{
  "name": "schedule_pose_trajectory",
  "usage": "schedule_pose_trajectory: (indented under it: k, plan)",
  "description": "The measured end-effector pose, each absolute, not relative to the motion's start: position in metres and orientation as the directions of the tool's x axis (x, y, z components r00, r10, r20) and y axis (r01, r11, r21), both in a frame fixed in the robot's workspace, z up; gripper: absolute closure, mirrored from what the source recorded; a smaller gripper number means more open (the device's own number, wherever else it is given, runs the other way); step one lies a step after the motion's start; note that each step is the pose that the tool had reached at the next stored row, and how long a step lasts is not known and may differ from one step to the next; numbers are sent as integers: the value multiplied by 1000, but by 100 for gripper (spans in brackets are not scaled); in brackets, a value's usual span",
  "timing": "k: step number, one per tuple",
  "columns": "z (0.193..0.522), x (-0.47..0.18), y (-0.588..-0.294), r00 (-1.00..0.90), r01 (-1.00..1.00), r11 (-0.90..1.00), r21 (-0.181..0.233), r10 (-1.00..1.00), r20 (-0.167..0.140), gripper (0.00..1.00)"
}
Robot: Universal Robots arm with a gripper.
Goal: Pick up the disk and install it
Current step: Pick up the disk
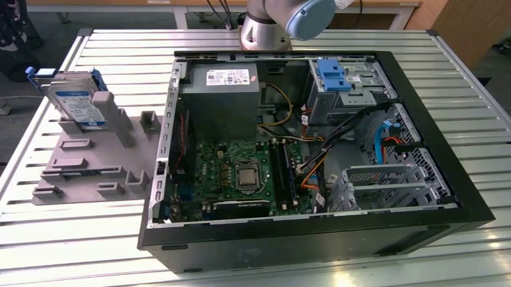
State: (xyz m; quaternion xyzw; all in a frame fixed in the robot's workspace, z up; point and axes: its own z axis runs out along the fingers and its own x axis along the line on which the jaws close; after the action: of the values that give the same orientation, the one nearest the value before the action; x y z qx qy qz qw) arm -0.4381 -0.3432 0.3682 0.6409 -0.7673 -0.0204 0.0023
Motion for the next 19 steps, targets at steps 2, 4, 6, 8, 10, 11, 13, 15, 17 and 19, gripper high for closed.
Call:
schedule_pose_trajectory:
  k: [2,4,6,8,10,11,13,15,17,19]
  plan:
    - [368,-438,-340,-178,-984,178,33,-984,-23,89]
    - [368,-438,-339,-178,-984,177,33,-984,-23,89]
    - [368,-438,-339,-178,-984,177,33,-984,-23,89]
    - [368,-438,-339,-165,-986,164,33,-986,-23,89]
    - [368,-438,-339,-132,-991,132,33,-991,-23,89]
    - [368,-438,-339,-114,-993,114,33,-993,-23,89]
    - [367,-438,-339,-82,-996,81,33,-996,-23,89]
    - [367,-438,-339,-74,-997,73,32,-997,-23,89]
    - [367,-438,-339,-74,-997,73,32,-997,-23,89]
    - [366,-438,-339,-74,-997,73,32,-997,-23,83]
